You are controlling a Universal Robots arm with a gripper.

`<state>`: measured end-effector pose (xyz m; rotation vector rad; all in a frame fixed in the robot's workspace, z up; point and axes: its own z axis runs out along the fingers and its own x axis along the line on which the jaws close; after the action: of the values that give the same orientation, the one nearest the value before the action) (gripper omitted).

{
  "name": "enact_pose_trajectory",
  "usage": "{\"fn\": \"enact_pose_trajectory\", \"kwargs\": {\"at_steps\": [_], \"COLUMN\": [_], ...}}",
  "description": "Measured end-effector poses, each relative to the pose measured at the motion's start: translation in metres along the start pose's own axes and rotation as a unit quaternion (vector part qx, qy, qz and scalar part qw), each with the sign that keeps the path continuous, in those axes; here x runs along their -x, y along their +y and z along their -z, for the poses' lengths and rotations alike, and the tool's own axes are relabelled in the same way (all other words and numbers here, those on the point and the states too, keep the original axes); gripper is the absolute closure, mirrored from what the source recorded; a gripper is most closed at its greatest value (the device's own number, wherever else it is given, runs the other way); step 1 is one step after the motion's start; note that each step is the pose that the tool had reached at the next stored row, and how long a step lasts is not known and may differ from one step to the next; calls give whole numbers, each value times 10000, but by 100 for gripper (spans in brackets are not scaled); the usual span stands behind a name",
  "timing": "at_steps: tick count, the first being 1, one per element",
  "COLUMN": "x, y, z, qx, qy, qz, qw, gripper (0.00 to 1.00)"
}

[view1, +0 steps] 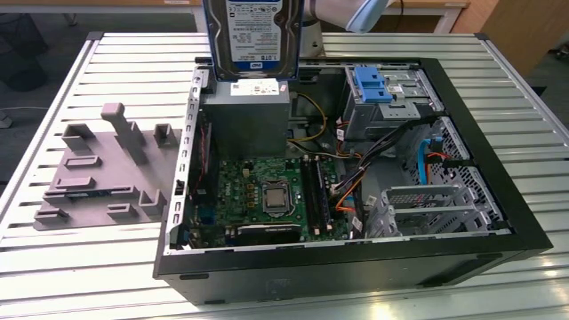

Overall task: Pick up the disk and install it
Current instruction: 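Pick up the disk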

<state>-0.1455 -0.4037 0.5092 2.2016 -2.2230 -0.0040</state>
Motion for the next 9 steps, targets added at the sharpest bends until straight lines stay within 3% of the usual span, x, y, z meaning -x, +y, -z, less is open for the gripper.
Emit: {"fn": "enact_pose_trajectory", "kwargs": {"at_steps": [5,9], "x": [0,1], "y": [-10,-133], "z": [0,2], "qx": [0,0], "qy": [0,0], "qz": [1,0], "qw": [10000,10000], "gripper": [64,64]}}
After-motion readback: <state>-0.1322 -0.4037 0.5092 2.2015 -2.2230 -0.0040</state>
